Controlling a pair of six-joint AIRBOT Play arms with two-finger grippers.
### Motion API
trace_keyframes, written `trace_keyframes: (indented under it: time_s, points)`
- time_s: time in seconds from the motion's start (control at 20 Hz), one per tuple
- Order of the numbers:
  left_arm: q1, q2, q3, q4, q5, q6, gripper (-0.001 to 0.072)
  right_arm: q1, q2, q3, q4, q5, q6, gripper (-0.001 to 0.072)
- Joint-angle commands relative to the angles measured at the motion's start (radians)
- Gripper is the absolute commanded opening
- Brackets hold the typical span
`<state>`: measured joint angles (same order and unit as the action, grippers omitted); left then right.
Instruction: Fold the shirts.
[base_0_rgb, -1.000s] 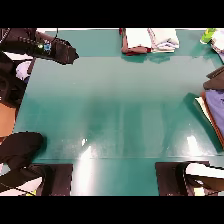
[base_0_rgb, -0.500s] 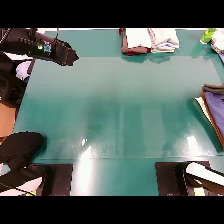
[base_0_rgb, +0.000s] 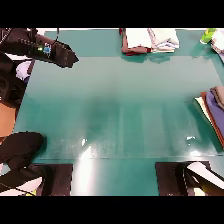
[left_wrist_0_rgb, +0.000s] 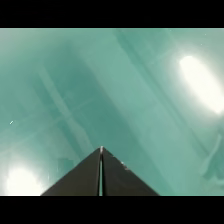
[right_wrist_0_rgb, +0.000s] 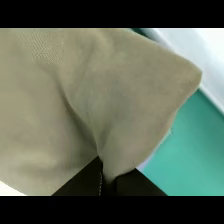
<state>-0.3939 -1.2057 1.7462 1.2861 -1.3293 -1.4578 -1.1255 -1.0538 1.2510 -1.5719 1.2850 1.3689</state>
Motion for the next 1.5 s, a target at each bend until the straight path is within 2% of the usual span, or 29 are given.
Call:
trace_keyframes:
  time_s: [0.0,0.05,0.15,0.2,0.35,0.5,0.6,0.85,0.9,0.95,1.0,1.05,1.1,1.45]
  points:
    - [0.000,0.000,0.000,-0.003,-0.003,-0.002,0.0033,-0.072,0.012,-0.107,-0.002,-0.064,-0.017,0.0181]
    - [0.000,0.000,0.000,-0.008,-0.003,-0.004,0.0033,-0.079,0.013,-0.112,-0.002,-0.084,-0.016,0.0316]
    - [0.000,0.000,0.000,-0.010,-0.003,-0.006,0.0033,-0.078,0.012,-0.086,0.018,-0.105,-0.016,0.0506]
    - [0.000,0.000,0.000,-0.010,-0.003,-0.008,0.0033,-0.064,0.013,-0.060,0.056,-0.113,-0.016,0.0528]
    - [0.000,0.000,0.000,-0.010,0.001,-0.007,0.0033,0.062,0.013,0.040,0.280,-0.142,-0.016,0.0527]
    - [0.000,0.000,0.000,-0.009,0.001,-0.006,0.0033,0.318,0.013,0.098,0.456,-0.128,-0.010,0.0528]
    - [0.000,0.000,0.000,-0.008,0.008,-0.006,0.0034,0.545,0.012,0.103,0.480,-0.123,0.021,0.0527]
    - [0.000,0.001,0.000,-0.005,0.012,0.000,0.0034,1.069,-0.063,0.101,0.476,-0.127,0.021,0.0526]
    - [0.000,0.001,0.000,-0.005,0.013,0.000,0.0034,1.156,-0.088,0.101,0.472,-0.134,0.021,0.0518]
    - [0.000,0.001,0.000,-0.006,0.013,0.000,0.0034,1.226,-0.112,0.101,0.470,-0.143,0.021,0.0480]
    - [0.000,0.001,0.000,-0.007,0.013,0.000,0.0034,1.291,-0.137,0.101,0.470,-0.149,0.019,0.0392]
    - [0.000,0.001,0.000,-0.008,0.013,0.000,0.0034,1.342,-0.158,0.101,0.470,-0.154,0.018,0.0253]
    - [0.000,0.001,0.000,-0.008,0.013,0.000,0.0033,1.387,-0.177,0.101,0.470,-0.155,0.016,0.0018]
    - [0.000,0.001,0.000,-0.007,0.013,0.000,0.0034,1.474,-0.224,0.101,0.471,-0.151,0.018,0.0019]
